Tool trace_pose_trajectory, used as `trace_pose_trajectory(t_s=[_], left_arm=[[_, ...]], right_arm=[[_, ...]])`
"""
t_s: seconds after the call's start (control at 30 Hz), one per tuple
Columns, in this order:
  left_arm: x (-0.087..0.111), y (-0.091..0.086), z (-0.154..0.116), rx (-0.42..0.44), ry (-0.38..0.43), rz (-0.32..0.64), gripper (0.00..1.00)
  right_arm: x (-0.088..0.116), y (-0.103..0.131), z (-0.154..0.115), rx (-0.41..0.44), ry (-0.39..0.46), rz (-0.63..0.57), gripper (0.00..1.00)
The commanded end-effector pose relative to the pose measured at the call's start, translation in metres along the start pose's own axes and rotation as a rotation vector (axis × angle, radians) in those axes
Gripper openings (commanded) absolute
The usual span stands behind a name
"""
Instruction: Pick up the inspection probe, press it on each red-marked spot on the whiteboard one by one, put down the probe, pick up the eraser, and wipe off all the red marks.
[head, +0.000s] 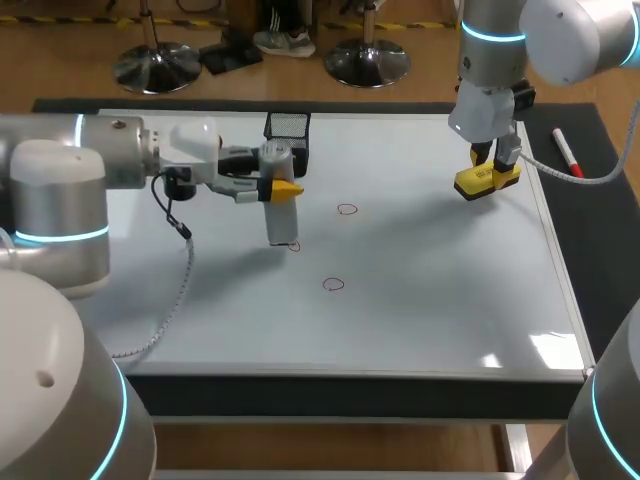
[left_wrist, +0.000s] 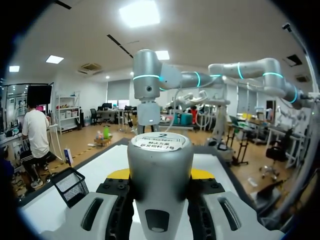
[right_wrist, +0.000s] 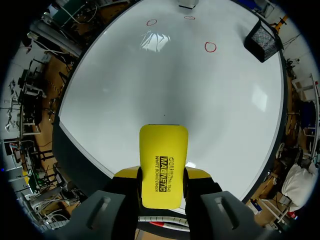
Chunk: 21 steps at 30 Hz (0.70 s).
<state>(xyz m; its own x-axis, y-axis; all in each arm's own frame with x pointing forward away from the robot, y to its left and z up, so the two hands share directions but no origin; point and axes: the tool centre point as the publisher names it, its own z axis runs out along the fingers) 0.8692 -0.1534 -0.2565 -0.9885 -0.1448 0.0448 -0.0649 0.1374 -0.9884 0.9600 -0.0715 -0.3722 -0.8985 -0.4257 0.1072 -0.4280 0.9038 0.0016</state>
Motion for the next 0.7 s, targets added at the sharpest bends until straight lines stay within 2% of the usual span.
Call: trace_pose_trajectory(t_s=[0.03,0.7], left_arm=[[-0.004,0.006,0.005,0.001,0.018,-0.001,0.0],[-0.005,0.021,0.014,0.006,0.063,0.032,0.0]], right_arm=[[0.0,-0.001,-0.001,0.002,0.002,-0.001,0.0],[0.0,-0.001,-0.001,0.002,0.002,-0.001,0.0]])
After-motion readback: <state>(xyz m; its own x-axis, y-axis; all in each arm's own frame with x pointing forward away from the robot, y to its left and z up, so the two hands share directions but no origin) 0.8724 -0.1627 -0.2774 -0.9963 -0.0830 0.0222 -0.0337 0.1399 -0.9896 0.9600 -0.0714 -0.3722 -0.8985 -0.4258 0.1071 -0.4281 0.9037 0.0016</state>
